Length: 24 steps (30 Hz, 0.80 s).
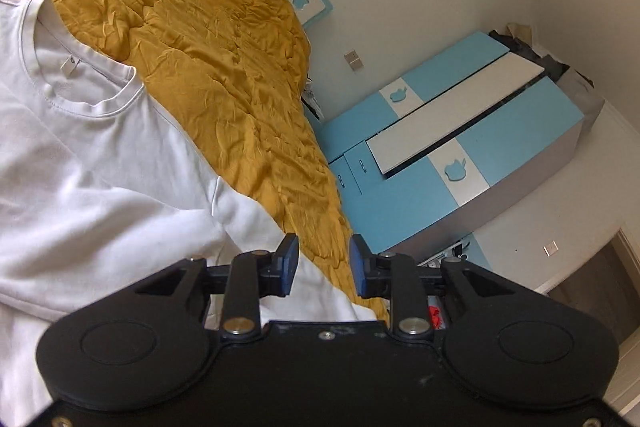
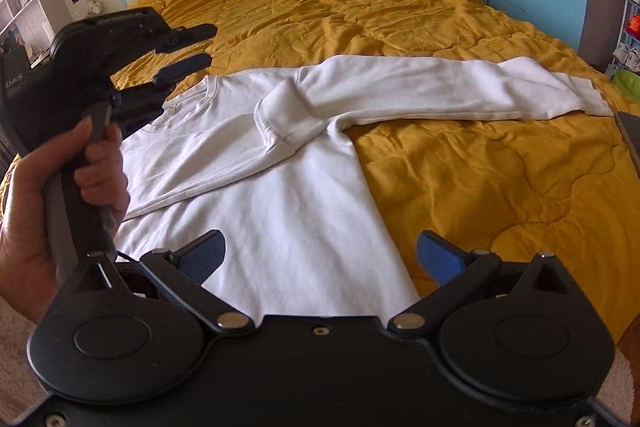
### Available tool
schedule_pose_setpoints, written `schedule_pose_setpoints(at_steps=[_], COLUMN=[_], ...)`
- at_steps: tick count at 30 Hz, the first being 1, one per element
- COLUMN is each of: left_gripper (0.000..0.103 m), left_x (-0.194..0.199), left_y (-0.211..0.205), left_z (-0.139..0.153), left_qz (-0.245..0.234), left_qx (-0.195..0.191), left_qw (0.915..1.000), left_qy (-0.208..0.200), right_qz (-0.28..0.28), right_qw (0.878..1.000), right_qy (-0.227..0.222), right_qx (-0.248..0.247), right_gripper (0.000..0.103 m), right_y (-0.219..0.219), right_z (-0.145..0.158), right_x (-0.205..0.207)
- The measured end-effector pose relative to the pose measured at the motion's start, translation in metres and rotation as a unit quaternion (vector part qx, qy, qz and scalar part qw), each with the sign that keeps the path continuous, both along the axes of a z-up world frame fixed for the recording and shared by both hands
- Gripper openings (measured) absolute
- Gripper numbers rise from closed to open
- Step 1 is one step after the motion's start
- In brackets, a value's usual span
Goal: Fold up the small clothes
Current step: 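Lift the sleeve with the left gripper and fold it across the body, then open the left gripper to release the sleeve while the right gripper grasps the other cuff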
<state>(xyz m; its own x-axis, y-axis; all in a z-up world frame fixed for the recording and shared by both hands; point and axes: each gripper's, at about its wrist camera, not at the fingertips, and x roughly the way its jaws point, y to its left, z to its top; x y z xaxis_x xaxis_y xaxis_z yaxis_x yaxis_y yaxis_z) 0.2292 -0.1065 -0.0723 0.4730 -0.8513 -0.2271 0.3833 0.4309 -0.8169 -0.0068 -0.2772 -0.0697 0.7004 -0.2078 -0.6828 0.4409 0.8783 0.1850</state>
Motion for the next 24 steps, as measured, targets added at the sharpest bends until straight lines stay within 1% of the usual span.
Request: schedule_pose_setpoints(at_steps=[2,3,5,6,7,8,9,11,12,13,15,16,17,20,24], left_gripper=[0.030,0.034,0.037,0.037,0.037,0.037,0.037,0.037,0.037,0.037,0.037,0.037,0.037,0.037,0.037], left_x=[-0.001,-0.001,0.002,0.004,0.007,0.010,0.013,0.011,0.008,0.002,-0.002,-0.004,-0.004,-0.002,0.008], left_y=[0.022,0.039,0.075,0.098,0.117,0.136,0.154,0.183,0.199,0.208,0.220,0.227,0.233,0.241,0.237], left_z=[0.007,0.011,0.018,0.018,0.015,0.008,0.000,-0.016,-0.022,-0.028,-0.038,-0.041,-0.043,-0.046,-0.052], left_qz=[0.018,0.037,0.085,0.118,0.143,0.162,0.182,0.210,0.222,0.227,0.236,0.239,0.239,0.245,0.246], left_qx=[0.017,0.032,0.075,0.106,0.128,0.143,0.153,0.154,0.152,0.152,0.150,0.144,0.137,0.129,0.136], left_qw=[0.9996,0.9986,0.9929,0.9864,0.9807,0.9761,0.9715,0.9647,0.9617,0.9602,0.9577,0.9578,0.9583,0.9577,0.9554], left_qy=[-0.010,-0.017,-0.037,-0.044,-0.038,-0.023,0.003,0.041,0.053,0.059,0.067,0.071,0.074,0.079,0.091], right_qz=[-0.003,-0.001,0.011,0.015,0.015,0.018,0.021,0.016,0.008,0.009,-0.004,-0.014,-0.027,-0.066,-0.110], right_qw=[1.000,1.000,0.997,0.993,0.990,0.985,0.980,0.970,0.968,0.968,0.967,0.965,0.962,0.953,0.943], right_qy=[-0.011,-0.024,-0.056,-0.076,-0.089,-0.102,-0.109,-0.118,-0.113,-0.111,-0.093,-0.084,-0.076,-0.050,-0.047], right_qx=[0.007,0.017,0.053,0.086,0.110,0.140,0.168,0.212,0.224,0.226,0.236,0.248,0.263,0.291,0.309], right_gripper=[0.103,0.103,0.102,0.102,0.102,0.101,0.099,0.096,0.089,0.085,0.073,0.070,0.063,0.058,0.058], right_y=[-0.008,-0.013,-0.026,-0.034,-0.042,-0.051,-0.058,-0.070,-0.073,-0.075,-0.079,-0.082,-0.084,-0.089,-0.092], right_z=[0.001,0.001,0.001,0.000,-0.001,-0.004,-0.007,-0.015,-0.019,-0.023,-0.034,-0.041,-0.048,-0.068,-0.083], right_x=[0.002,0.004,0.009,0.012,0.017,0.025,0.034,0.058,0.071,0.084,0.108,0.119,0.128,0.151,0.169])
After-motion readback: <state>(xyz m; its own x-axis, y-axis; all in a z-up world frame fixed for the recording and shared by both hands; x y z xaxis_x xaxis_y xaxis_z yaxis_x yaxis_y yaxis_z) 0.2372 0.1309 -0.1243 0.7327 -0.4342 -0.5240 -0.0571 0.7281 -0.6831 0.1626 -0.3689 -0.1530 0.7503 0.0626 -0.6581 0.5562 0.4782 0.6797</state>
